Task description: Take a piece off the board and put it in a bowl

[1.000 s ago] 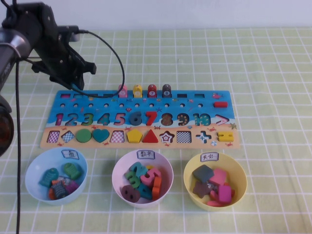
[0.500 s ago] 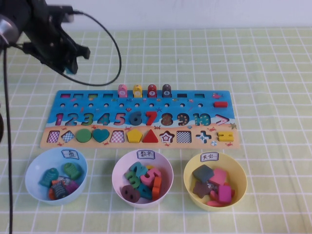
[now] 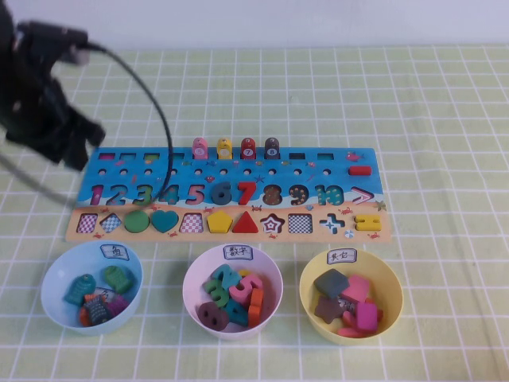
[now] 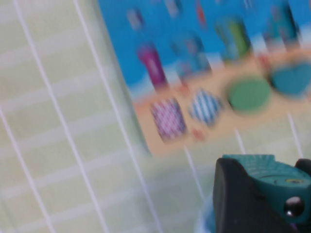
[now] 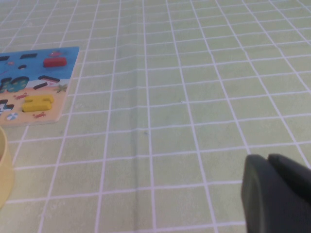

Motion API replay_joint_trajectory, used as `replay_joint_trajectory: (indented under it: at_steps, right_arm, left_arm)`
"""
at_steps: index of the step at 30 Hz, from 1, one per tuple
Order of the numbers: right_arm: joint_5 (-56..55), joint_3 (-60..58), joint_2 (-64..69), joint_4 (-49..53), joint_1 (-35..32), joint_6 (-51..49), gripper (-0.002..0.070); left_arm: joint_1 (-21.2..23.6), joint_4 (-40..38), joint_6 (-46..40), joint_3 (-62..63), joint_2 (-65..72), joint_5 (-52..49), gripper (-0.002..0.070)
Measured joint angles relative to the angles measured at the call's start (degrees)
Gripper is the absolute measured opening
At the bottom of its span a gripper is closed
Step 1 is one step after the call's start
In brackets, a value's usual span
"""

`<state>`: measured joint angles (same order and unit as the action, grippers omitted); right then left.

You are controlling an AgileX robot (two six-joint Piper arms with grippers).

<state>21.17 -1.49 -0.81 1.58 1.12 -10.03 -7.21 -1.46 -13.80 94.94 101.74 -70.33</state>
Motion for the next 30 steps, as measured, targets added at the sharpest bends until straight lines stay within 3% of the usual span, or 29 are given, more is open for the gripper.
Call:
replay_joint_trajectory:
  at_steps: [6,13,18,30]
  right_arm:
    - [0.0,0.0,0.0,0.0,0.0,0.0,-0.0017]
    - [0.0,0.0,0.0,0.0,0.0,0.0,-0.0017]
    - [0.0,0.0,0.0,0.0,0.0,0.0,-0.0017]
    - [0.0,0.0,0.0,0.0,0.0,0.0,-0.0017]
  left_arm:
    - [0.0,-3.6,-0.6,-20.1,-16.9,5.6,0.0191]
    - [0.0,-3.9,0.3,-28.1,-31.2,6.9,0.0191]
    - [0.0,-4.0,0.9,-31.3,-33.2,4.0,0.0191]
    - [0.0,-9.0,-1.3,-38.7,-26.8,17.1,0.0191]
